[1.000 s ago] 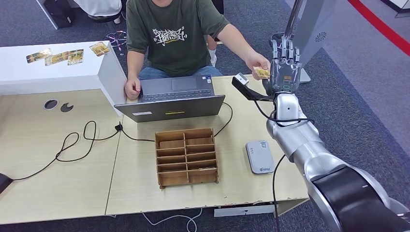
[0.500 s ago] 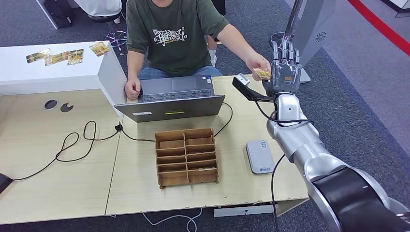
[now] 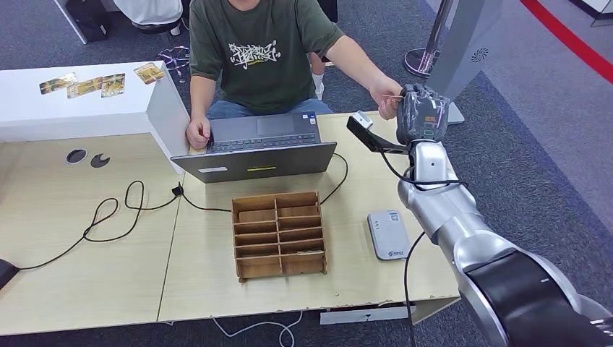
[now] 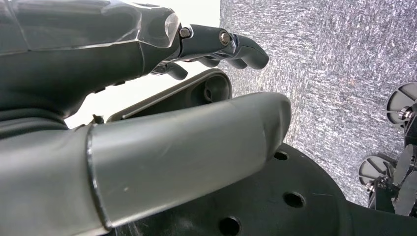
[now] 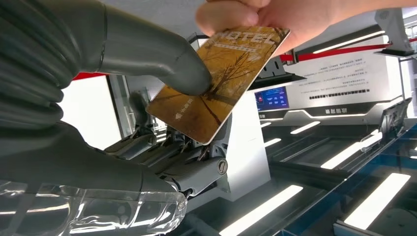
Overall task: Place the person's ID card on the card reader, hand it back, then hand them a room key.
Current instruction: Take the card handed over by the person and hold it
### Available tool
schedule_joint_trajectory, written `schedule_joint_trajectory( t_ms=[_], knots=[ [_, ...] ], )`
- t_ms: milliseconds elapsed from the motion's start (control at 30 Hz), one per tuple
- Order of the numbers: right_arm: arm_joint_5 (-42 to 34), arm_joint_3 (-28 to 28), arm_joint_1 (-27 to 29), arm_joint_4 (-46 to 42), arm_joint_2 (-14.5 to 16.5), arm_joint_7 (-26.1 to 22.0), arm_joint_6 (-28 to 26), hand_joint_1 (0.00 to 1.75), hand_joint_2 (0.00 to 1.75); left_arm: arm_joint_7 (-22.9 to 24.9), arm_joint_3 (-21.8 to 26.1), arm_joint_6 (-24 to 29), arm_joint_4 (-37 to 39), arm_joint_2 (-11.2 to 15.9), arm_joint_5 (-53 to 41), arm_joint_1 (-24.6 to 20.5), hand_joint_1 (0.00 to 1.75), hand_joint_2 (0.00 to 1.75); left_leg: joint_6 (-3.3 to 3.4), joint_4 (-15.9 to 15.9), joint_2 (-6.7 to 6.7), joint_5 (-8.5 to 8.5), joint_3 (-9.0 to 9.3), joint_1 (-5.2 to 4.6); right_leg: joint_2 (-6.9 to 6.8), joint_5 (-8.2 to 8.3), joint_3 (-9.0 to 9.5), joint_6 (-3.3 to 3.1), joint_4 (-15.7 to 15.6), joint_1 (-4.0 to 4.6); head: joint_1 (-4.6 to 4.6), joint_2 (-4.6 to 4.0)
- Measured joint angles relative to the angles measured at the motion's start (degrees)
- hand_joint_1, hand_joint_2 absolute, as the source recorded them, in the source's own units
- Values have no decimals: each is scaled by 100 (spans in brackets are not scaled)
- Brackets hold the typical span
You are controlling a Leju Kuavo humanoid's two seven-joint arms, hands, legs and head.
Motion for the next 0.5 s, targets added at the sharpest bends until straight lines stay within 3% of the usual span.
schedule_joint_trajectory(
  t_ms=[333,500],
  knots=[
    [-225,-53,87,38,64,-119,21,175,175,-5,-1,-9,0,0,17,0,0,0,0,0,0,0,0,0,0,0,0,0,0,0,0,1],
    [-1121,-440,214,26,176,-396,171,175,175,-7,-2,-8,0,0,43,0,0,0,0,0,-1,0,0,0,-1,0,1,0,0,0,-1,0]
  ],
)
